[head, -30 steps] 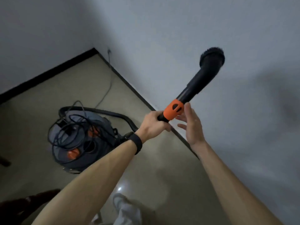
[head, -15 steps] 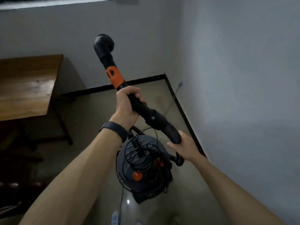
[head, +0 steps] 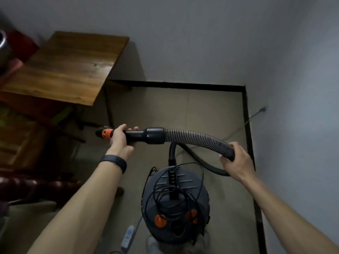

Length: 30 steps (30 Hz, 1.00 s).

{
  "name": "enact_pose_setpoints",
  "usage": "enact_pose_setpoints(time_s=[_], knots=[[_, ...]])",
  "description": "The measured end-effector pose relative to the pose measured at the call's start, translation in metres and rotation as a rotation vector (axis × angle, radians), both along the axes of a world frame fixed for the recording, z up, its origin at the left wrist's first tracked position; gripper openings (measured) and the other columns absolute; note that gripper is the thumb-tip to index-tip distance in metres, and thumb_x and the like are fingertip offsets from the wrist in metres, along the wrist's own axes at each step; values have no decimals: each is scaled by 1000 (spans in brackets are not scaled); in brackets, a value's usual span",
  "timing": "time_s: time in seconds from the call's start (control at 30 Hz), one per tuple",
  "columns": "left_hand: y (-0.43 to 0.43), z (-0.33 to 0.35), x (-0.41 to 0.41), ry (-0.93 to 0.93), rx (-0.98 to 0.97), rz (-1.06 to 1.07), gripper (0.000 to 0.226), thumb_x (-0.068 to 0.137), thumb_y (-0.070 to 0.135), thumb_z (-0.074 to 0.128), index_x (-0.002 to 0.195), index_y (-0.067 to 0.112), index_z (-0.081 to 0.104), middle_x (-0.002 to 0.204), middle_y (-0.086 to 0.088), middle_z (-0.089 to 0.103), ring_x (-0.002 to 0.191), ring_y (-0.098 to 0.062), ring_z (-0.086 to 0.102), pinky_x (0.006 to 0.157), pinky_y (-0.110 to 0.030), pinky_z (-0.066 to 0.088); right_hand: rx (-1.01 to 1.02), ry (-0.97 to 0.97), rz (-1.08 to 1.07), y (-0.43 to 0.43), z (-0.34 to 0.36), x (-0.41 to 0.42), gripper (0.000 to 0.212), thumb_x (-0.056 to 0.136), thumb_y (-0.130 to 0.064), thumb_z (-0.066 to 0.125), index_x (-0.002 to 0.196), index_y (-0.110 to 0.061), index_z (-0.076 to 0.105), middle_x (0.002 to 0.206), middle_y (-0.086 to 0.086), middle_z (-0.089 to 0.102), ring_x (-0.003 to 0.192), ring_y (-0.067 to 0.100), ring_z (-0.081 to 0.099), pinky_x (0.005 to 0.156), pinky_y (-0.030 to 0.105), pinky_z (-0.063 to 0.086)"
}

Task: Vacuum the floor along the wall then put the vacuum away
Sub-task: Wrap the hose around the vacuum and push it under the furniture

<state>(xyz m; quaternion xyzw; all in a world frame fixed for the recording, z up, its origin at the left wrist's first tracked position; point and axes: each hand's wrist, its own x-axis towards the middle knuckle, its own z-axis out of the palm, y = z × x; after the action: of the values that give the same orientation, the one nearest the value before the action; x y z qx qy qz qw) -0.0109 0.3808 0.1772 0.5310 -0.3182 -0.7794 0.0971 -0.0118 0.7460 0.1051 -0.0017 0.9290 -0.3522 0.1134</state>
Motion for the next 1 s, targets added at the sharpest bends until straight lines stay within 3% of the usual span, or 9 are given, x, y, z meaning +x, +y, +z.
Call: enact_pose_setpoints(time_s=[0.13, 0.3, 0.4, 0.47, 0.63, 0.77, 0.83, 0.9, 1.0], knots=[[-11, -57, -6, -170, -77, -16, 52, 85, 16, 77, 130, 5, 54, 117, -17, 64, 94, -30, 69, 64, -38, 61, -81, 54, 129, -33, 0, -30, 29, 82, -17, 73, 105, -24, 56, 88, -3, 59, 76, 12, 58, 59, 30, 46], [-24, -102, -16, -264, -111, -84, 80, 70, 9, 83, 139, 10, 41, 115, -21, 65, 80, -30, 70, 52, -46, 61, 39, -37, 361, -72, -19, -41, 37, 78, -17, 68, 109, -29, 54, 91, -3, 53, 79, 19, 56, 68, 35, 48], [-37, -133, -12, -309, -88, -227, 78, 74, 16, 83, 142, 17, 45, 123, -18, 62, 90, -28, 66, 57, -43, 61, 117, -91, 432, -95, -39, -36, 38, 82, -24, 65, 117, -30, 50, 96, -3, 51, 86, 20, 54, 82, 39, 48], [-49, -155, -7, -348, -40, -310, 58, 79, 20, 78, 131, 11, 56, 127, -18, 59, 96, -29, 62, 57, -38, 57, 153, -120, 451, -118, -54, -33, 39, 86, -29, 65, 121, -30, 48, 101, -3, 49, 94, 22, 53, 90, 43, 46], [-72, -204, 17, -523, -73, -582, 53, 85, 36, 70, 133, 20, 54, 119, -14, 57, 91, -31, 59, 68, -42, 58, 277, -190, 541, -189, -99, -14, 46, 93, -32, 62, 136, -31, 46, 118, 1, 48, 112, 26, 47, 103, 45, 36], [-75, -234, 31, -507, -192, -847, 20, 91, 23, 64, 110, 24, 69, 109, -7, 63, 79, -18, 53, 60, -25, 41, 387, -276, 619, -220, -135, -8, 52, 92, -32, 61, 142, -35, 45, 125, 0, 48, 123, 27, 44, 112, 41, 24], [-71, -248, 37, -422, -236, -983, 24, 93, 20, 64, 115, 21, 71, 120, -3, 66, 101, -18, 60, 78, -29, 51, 400, -353, 582, -222, -151, -5, 53, 93, -38, 60, 143, -33, 45, 132, 1, 48, 131, 27, 42, 116, 40, 19], [-64, -260, 45, -349, -236, -1084, 41, 95, 21, 64, 135, 19, 61, 138, -2, 59, 123, -18, 55, 100, -27, 45, 428, -385, 517, -219, -159, -5, 55, 96, -47, 54, 148, -32, 42, 145, 0, 46, 141, 26, 33, 122, 43, 11], [-53, -267, 50, -300, -215, -1229, 54, 98, 25, 61, 149, 19, 46, 148, 1, 48, 138, -17, 44, 102, -21, 35, 518, -435, 514, -214, -161, -17, 64, 98, -59, 44, 156, -40, 28, 161, -10, 31, 151, 22, 19, 123, 58, 4]])
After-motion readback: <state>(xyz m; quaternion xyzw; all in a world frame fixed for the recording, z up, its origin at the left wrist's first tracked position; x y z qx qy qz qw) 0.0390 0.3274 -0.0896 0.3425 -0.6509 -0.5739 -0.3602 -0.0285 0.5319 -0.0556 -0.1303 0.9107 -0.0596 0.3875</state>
